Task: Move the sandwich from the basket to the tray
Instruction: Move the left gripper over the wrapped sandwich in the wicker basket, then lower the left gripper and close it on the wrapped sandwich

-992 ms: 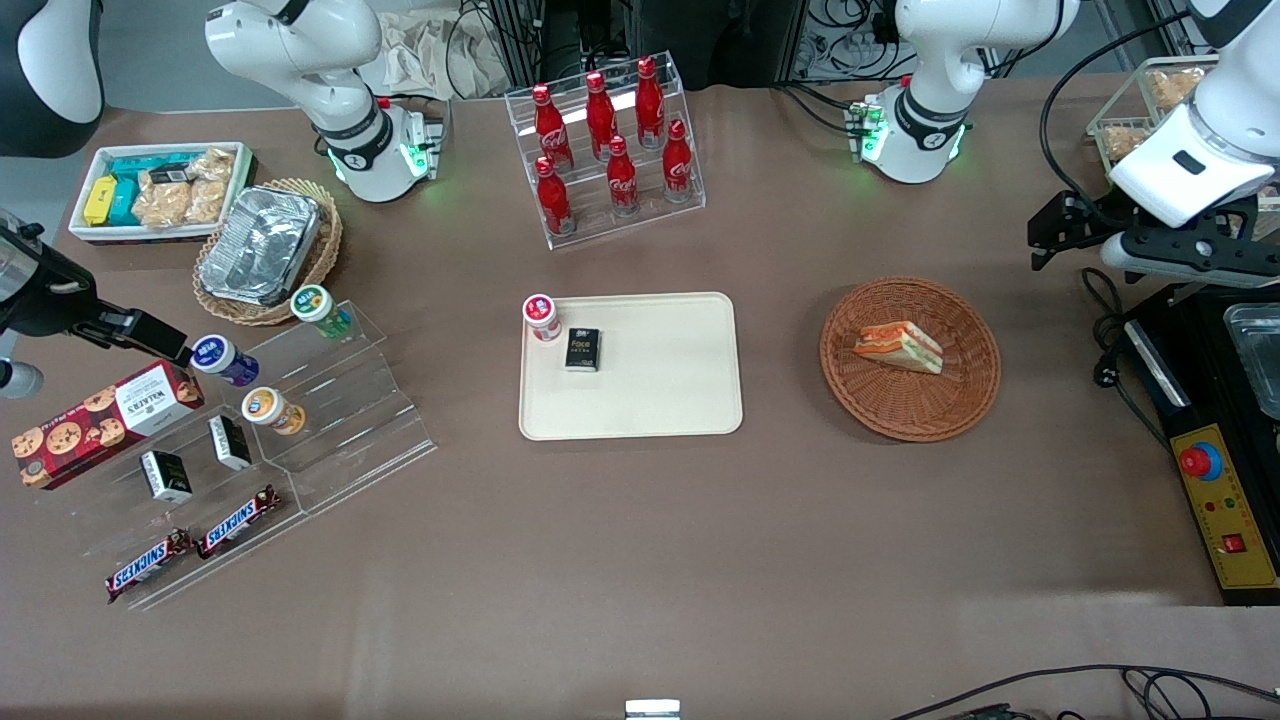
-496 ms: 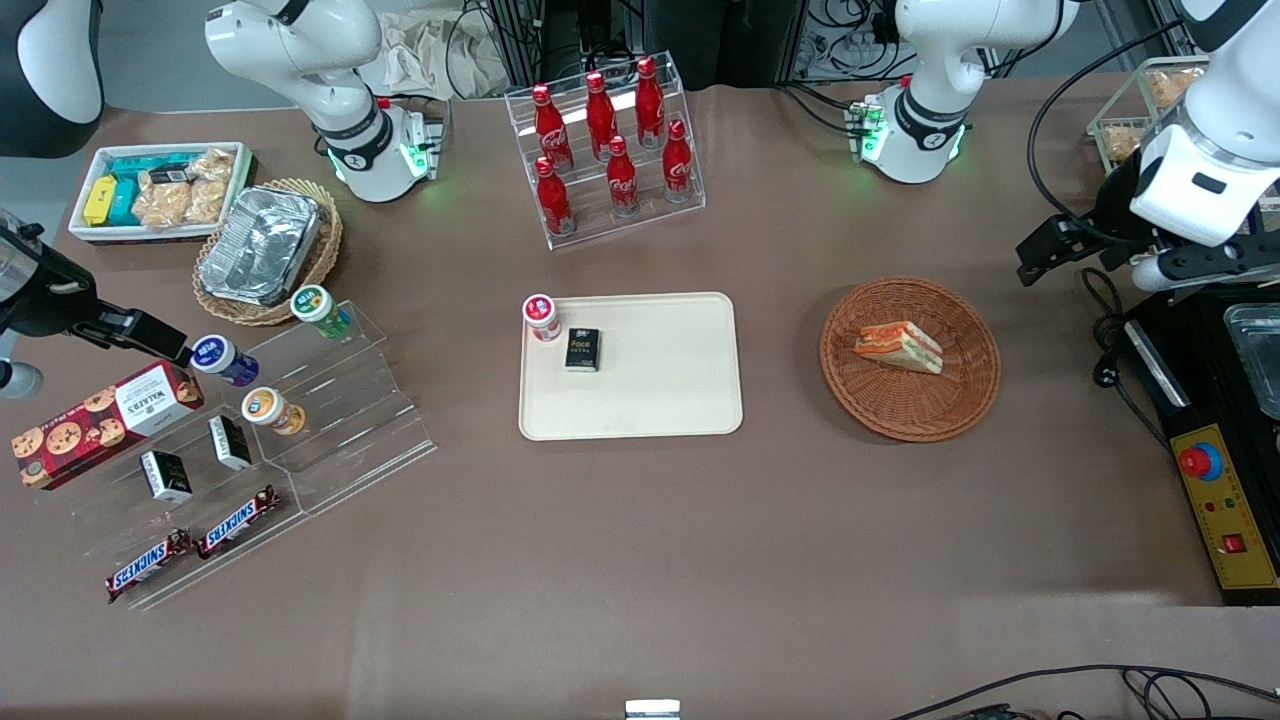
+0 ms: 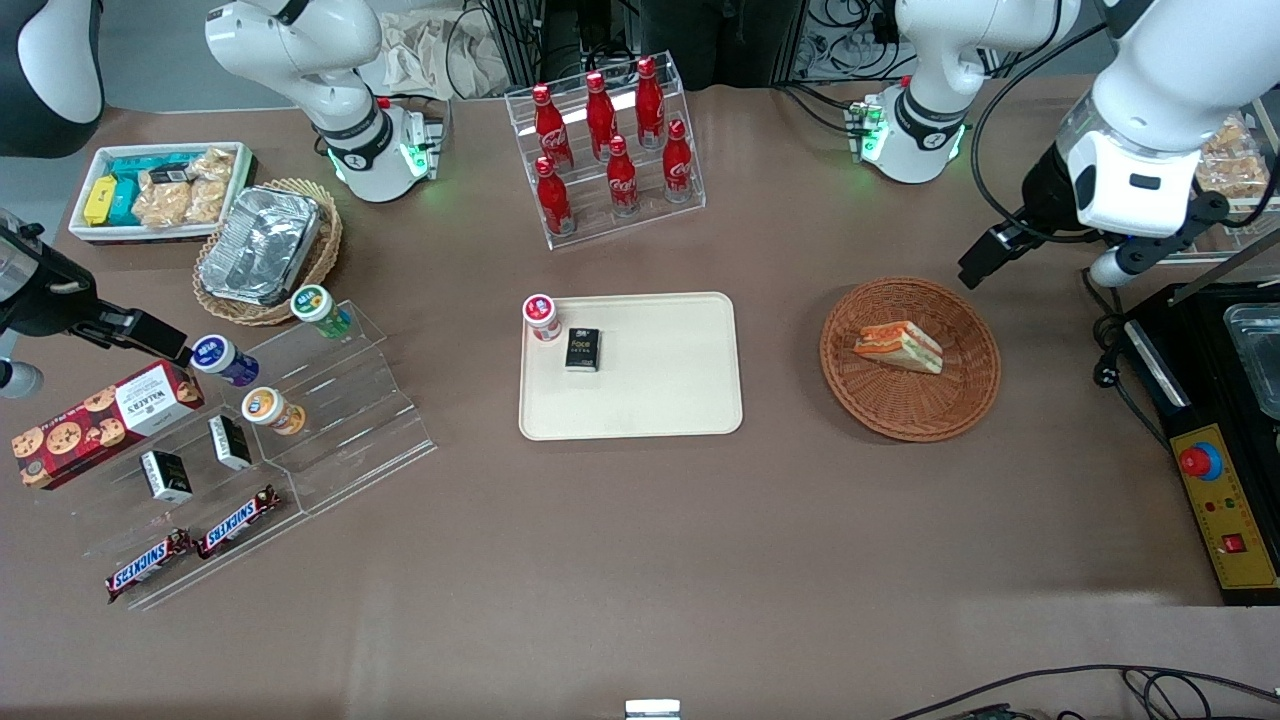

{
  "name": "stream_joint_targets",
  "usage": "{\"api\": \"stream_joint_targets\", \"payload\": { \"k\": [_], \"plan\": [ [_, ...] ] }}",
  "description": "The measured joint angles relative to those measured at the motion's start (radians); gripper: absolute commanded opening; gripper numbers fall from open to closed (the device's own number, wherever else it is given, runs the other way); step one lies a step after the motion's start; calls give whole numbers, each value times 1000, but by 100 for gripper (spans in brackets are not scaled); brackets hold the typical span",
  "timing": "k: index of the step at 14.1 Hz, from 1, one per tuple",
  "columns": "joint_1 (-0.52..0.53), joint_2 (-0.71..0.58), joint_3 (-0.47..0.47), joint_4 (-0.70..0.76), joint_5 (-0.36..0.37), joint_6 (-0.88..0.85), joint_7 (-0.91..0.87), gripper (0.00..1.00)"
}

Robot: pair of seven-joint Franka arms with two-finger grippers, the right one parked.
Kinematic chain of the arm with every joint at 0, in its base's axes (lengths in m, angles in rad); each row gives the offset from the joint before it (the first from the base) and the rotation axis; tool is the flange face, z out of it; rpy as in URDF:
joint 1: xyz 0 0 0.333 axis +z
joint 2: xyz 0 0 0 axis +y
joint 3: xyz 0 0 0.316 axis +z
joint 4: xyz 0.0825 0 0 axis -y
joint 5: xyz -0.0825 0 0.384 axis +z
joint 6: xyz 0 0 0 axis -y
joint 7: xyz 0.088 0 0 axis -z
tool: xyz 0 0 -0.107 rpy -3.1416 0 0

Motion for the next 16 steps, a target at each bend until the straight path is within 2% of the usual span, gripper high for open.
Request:
{"api": "stream_joint_targets", "payload": {
  "k": [6,16],
  "plan": [
    [-3,12,1,-97,0,22,-92,100],
    [-4,78,5,-541,1,493,-254,100]
  ]
}}
